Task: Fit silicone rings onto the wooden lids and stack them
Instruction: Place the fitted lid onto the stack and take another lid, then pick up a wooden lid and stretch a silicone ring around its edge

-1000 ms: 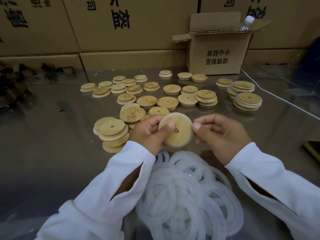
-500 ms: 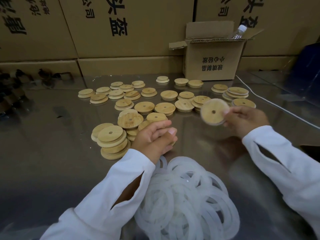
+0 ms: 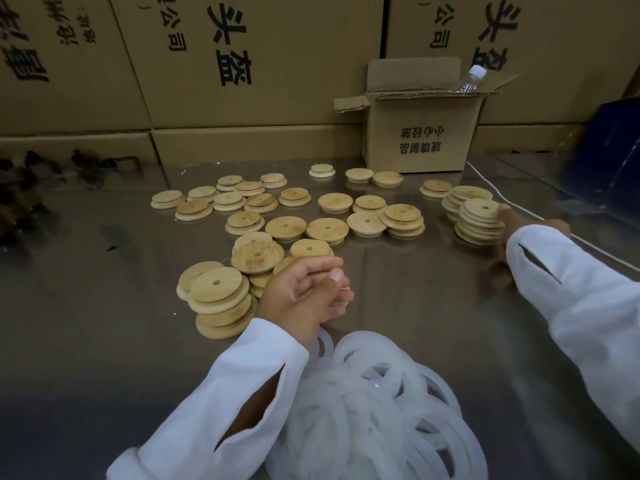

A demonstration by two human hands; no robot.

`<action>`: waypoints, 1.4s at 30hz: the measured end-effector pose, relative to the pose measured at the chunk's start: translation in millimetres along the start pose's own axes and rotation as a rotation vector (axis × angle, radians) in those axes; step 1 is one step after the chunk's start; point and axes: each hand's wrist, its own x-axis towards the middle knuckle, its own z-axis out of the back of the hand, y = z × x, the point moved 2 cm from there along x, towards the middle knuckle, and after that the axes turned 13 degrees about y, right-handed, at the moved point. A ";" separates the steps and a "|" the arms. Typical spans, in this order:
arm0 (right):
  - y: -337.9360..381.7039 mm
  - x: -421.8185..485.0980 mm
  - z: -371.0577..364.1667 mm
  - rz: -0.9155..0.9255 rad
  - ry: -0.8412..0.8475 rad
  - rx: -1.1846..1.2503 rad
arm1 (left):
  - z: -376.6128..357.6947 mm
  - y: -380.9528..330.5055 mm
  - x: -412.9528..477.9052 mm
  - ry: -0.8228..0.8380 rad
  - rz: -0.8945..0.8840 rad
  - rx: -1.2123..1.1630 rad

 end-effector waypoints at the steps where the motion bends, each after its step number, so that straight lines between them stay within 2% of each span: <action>1: -0.1 1.2 -0.6 0.049 -0.064 -0.041 | 0.6 -2.0 0.3 -0.037 -0.013 -0.012; 2: 3.1 -2.2 -2.0 0.077 -0.095 -0.085 | 1.7 -4.1 1.0 -0.080 -0.026 -0.021; 4: 7.6 -10.8 -15.8 0.204 -0.022 -0.187 | 4.2 -8.0 1.7 -0.166 -0.043 -0.025; 7: 12.0 -45.9 -59.0 0.405 0.409 -0.380 | 10.2 -10.5 2.2 -0.282 -0.049 -0.012; 10: 7.6 -90.1 -93.5 0.505 0.866 -0.505 | 14.1 -11.7 2.9 -0.338 -0.058 -0.001; 12: 2.1 -109.4 -108.6 0.581 1.042 -0.650 | 15.8 -11.3 3.4 -0.353 -0.057 -0.014; 13: -1.0 -115.6 -113.7 0.617 1.079 -0.710 | 16.4 -11.0 3.6 -0.359 -0.053 -0.025; 18: -4.9 -125.4 -115.1 0.664 1.014 -0.792 | 15.4 -9.1 4.6 -0.342 -0.036 -0.043; 22: -7.3 -119.6 -98.6 0.647 0.900 -0.773 | 15.7 -10.7 4.4 -0.346 -0.033 -0.032; 28: -7.6 -117.1 -64.5 0.763 0.817 -0.678 | 13.6 -7.3 3.7 -0.324 0.012 -0.023; 33: -0.3 -136.4 -52.2 0.892 0.807 -0.421 | 6.7 -6.0 3.2 -0.194 0.081 -0.067; 37: 4.5 -150.6 -49.5 1.071 0.775 -0.375 | 1.1 -1.3 -0.2 0.006 0.143 -0.045; 42: 1.5 -147.2 -48.3 1.032 0.764 -0.422 | 2.8 -2.8 -1.6 0.128 0.096 -0.018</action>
